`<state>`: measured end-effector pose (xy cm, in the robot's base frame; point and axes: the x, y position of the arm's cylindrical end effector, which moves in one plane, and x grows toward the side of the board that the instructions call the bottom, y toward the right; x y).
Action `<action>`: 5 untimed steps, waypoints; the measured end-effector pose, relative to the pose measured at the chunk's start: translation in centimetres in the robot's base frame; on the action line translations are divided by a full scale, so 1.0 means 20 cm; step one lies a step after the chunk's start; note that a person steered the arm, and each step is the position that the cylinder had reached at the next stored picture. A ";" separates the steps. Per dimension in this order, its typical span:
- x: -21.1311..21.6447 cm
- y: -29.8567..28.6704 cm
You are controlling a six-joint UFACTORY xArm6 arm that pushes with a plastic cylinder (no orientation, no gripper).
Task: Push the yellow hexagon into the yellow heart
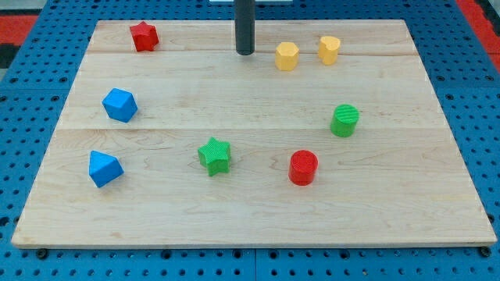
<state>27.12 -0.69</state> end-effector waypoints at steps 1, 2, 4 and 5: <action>0.00 0.24; 0.03 0.36; 0.11 0.13; 0.26 0.12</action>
<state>32.23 1.77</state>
